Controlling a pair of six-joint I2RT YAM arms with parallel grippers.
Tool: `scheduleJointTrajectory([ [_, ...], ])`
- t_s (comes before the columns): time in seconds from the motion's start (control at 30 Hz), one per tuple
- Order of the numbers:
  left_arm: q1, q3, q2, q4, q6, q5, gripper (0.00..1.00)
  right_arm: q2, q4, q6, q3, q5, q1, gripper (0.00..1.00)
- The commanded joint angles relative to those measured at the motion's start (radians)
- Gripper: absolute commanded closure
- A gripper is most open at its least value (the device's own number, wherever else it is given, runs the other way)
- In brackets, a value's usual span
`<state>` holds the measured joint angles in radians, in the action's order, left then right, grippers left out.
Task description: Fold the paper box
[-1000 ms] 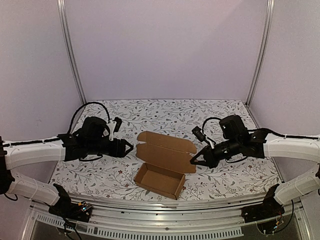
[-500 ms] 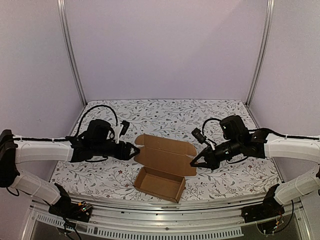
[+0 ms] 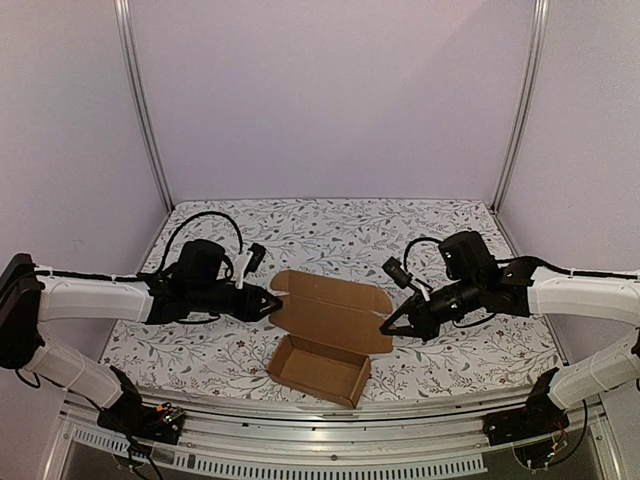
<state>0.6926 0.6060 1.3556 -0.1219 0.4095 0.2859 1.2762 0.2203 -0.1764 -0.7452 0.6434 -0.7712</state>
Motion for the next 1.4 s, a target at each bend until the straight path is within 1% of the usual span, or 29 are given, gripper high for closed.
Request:
scheduleJointTrajectory([
  [0.0,-0.011,0.01,-0.001,-0.028,-0.012,0.032,0.7,0.017,0.018,0.016,-0.027,0.016,0.004,1.0],
  [0.3,-0.011,0.0,-0.014,-0.034,-0.015,0.059,0.85,0.013,0.03,0.022,-0.029,-0.012,0.004,1.0],
  [0.67,-0.011,-0.024,-0.043,-0.042,-0.01,0.075,0.94,0.008,0.032,0.022,-0.029,-0.021,0.004,1.0],
  [0.8,-0.011,-0.026,-0.043,-0.042,-0.006,0.077,0.94,0.008,0.031,0.023,-0.029,-0.019,0.003,1.0],
  [0.93,-0.011,-0.026,-0.035,-0.048,0.001,0.077,0.9,0.006,0.03,0.02,-0.029,-0.016,0.003,1.0],
  [1.1,-0.01,-0.022,-0.02,-0.062,0.009,0.083,0.89,0.007,0.03,0.022,-0.028,-0.018,0.003,1.0],
  [1.23,-0.01,-0.018,-0.014,-0.067,0.013,0.088,0.9,0.008,0.027,0.022,-0.029,-0.02,0.004,1.0],
  [1.37,-0.01,-0.018,-0.011,-0.071,0.018,0.096,0.93,0.008,0.027,0.022,-0.028,-0.024,0.004,1.0],
])
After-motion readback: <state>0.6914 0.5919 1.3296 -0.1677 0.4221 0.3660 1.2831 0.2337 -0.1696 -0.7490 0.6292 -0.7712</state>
